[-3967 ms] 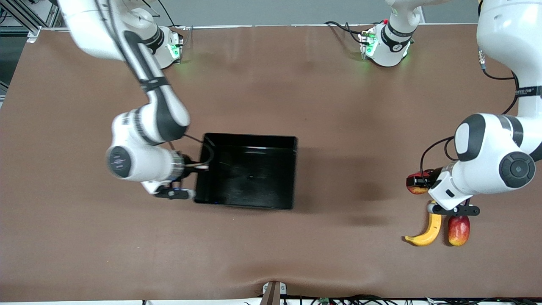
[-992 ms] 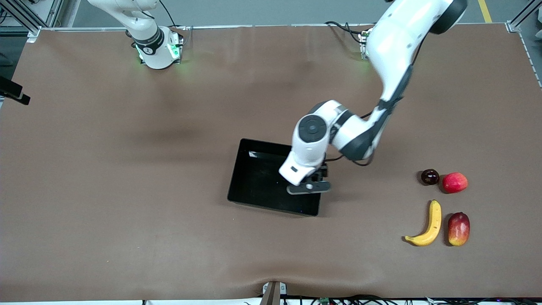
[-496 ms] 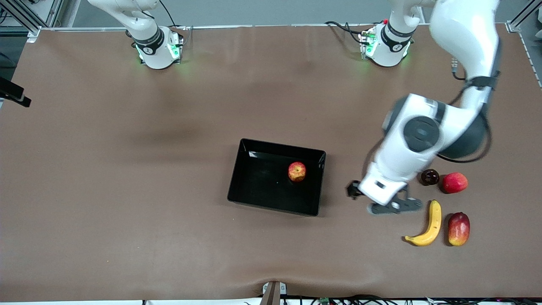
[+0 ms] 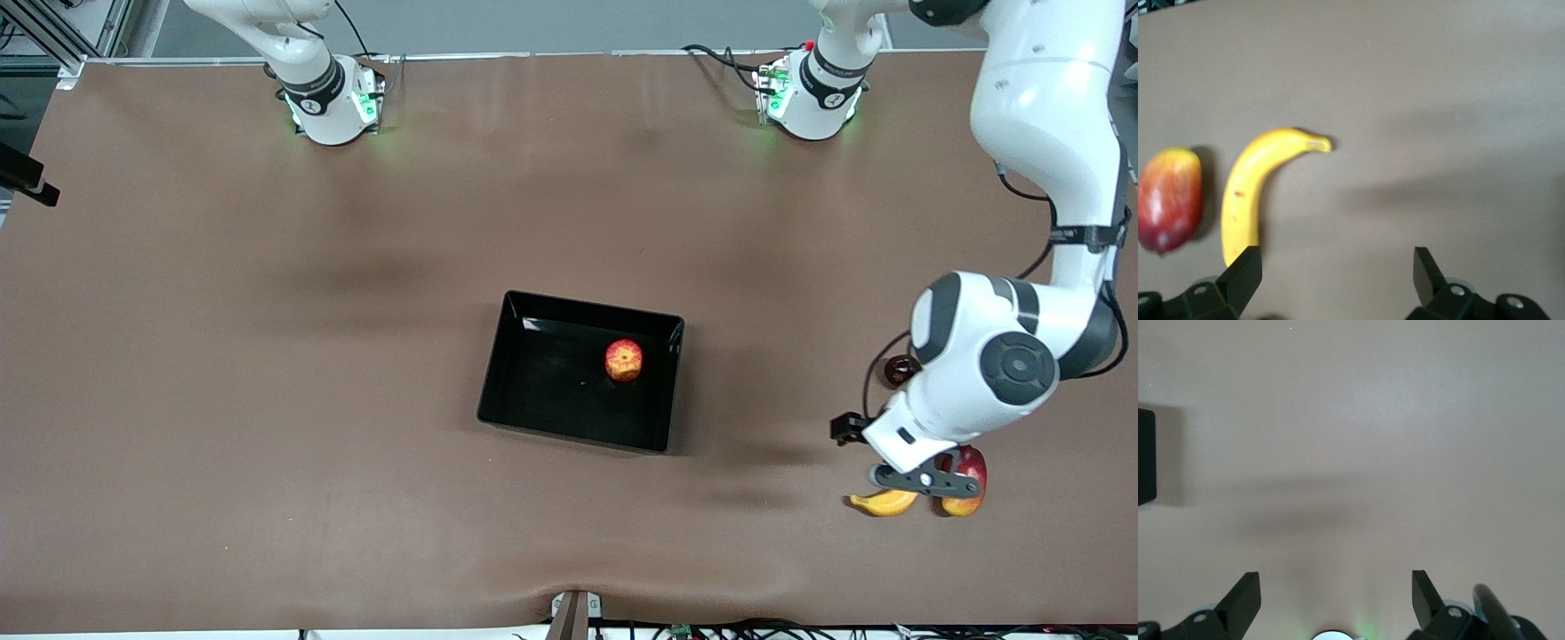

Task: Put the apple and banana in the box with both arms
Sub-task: 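Move the left gripper back over the yellow banana, then lower the left gripper and close it on the banana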

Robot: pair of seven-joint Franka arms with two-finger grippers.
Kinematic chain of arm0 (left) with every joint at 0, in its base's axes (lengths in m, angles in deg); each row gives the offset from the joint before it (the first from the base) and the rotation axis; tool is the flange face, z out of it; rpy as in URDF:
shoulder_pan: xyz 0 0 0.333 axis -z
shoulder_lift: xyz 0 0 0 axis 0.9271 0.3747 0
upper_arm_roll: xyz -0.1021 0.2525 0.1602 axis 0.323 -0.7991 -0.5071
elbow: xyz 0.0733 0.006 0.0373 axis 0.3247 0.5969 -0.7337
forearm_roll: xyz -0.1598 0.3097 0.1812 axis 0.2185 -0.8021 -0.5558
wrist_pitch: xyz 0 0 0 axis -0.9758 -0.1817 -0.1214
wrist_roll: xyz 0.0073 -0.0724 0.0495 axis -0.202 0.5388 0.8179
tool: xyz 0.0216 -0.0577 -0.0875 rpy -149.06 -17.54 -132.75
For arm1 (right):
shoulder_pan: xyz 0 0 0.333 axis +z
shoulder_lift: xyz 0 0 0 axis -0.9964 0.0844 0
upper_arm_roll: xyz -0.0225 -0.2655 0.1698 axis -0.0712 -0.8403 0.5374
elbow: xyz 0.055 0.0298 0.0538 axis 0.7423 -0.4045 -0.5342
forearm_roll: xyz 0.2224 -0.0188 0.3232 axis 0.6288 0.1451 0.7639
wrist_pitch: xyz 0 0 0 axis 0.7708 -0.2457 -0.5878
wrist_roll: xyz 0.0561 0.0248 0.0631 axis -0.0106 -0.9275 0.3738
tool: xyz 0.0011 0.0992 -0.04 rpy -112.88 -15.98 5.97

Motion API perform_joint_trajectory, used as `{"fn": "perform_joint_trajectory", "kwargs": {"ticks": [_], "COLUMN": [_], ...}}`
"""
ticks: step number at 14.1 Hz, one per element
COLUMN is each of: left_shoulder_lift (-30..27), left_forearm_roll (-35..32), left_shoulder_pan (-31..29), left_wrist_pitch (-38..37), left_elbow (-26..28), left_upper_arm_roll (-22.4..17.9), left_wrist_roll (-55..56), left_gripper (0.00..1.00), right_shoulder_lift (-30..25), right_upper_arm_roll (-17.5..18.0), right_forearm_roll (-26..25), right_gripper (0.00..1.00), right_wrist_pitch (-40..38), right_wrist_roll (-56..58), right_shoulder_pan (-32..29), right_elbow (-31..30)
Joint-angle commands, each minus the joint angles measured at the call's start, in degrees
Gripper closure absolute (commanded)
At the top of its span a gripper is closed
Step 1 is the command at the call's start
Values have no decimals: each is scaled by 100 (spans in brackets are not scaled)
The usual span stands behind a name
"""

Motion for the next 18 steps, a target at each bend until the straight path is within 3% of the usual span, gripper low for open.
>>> {"fn": "perform_joint_trajectory", "kwargs": {"ticks": [1, 6, 10, 12, 15, 17, 18], "left_shoulder_lift": [306, 808, 1019, 1107, 1265, 1274, 1222], "left_forearm_roll": [-163, -208, -216, -208, -208, -208, -190], "left_shoulder_pan": [-293, -452, -575, -566, -566, -575, -575], "left_wrist_pitch": [442, 1383, 1674, 1762, 1999, 2052, 2052], "left_elbow": [-20, -38, -55, -64, -64, -64, -64], "left_upper_arm_roll": [23, -275, -284, -284, -284, -276, -276], "left_wrist_roll": [-997, -2520, -2908, -2900, -2909, -2908, -2891], "left_gripper": [0, 0, 0, 18, 35, 55, 73], "right_shoulder_lift": [-287, -279, -270, -261, -252, -252, -244], "right_upper_arm_roll": [-2, -19, -19, -19, -28, -37, -37], "right_forearm_roll": [-90, -46, -37, -46, -29, -29, -29], "right_gripper": [0, 0, 0, 0, 0, 0, 0], "right_wrist_pitch": [89, 116, 125, 125, 116, 107, 107], "right_wrist_roll": [42, 33, 33, 33, 25, 25, 25], "right_shoulder_pan": [148, 131, 140, 122, 113, 105, 96], "right_elbow": [-276, -276, -258, -258, -258, -258, -249]}}
